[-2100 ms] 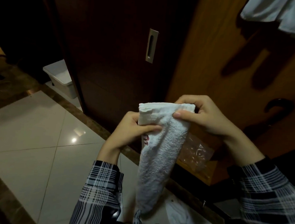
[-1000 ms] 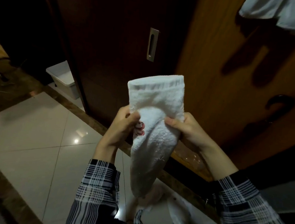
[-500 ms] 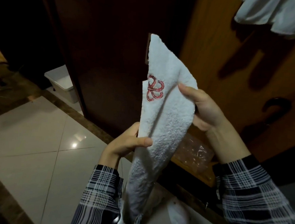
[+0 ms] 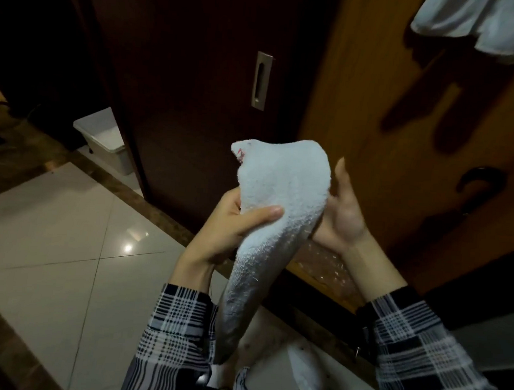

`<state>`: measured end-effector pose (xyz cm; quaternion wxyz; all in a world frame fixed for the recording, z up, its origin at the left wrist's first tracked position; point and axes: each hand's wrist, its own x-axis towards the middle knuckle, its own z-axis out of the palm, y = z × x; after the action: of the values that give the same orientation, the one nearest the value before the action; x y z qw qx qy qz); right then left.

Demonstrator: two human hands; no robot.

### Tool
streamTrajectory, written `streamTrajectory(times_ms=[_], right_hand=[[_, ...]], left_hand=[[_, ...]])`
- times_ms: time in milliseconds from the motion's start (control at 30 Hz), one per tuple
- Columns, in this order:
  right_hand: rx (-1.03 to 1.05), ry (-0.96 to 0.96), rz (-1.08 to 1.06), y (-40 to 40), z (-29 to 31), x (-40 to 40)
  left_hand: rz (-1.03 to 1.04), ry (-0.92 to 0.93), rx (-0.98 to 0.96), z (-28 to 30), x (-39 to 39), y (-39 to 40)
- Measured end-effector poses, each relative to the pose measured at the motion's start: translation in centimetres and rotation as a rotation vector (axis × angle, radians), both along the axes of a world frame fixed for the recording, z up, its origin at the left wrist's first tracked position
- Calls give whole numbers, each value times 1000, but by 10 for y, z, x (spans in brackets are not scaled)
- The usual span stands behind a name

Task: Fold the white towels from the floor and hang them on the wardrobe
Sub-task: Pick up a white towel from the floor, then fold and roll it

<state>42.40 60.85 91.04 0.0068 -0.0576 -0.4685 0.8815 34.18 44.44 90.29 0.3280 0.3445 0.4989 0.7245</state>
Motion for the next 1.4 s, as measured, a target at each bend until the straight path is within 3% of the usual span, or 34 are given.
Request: streamTrajectory(times_ms=[67, 133, 200, 433, 600, 833, 967, 1133, 1300, 1400], right_hand=[[166, -59, 69, -8, -23, 7], [484, -159, 44, -15, -37, 12], [661, -163, -17, -17, -44, 16], [745, -152, -28, -18, -32, 23], [734, -109, -5, -24, -23, 20], [775, -228, -77, -30, -39, 10], [543, -215, -91, -27, -33, 9], [146, -79, -97, -16, 6, -2], [26, -99, -178, 1, 38, -21], [14, -60, -278, 12, 52, -25]], left_hand=[[54, -55, 16, 3, -2, 1], [115, -75, 34, 6, -4, 0], [205, -74, 24, 9, -7, -2], [463, 94, -98, 2, -21, -17], [537, 63, -80, 8, -20, -20], [527, 152, -118, 12, -12, -12], [448, -35, -170, 8, -12, -13], [34, -368, -238, -12, -6, -22], [-103, -366, -305, -23, -3, -35], [-267, -97, -325, -16, -7, -38]])
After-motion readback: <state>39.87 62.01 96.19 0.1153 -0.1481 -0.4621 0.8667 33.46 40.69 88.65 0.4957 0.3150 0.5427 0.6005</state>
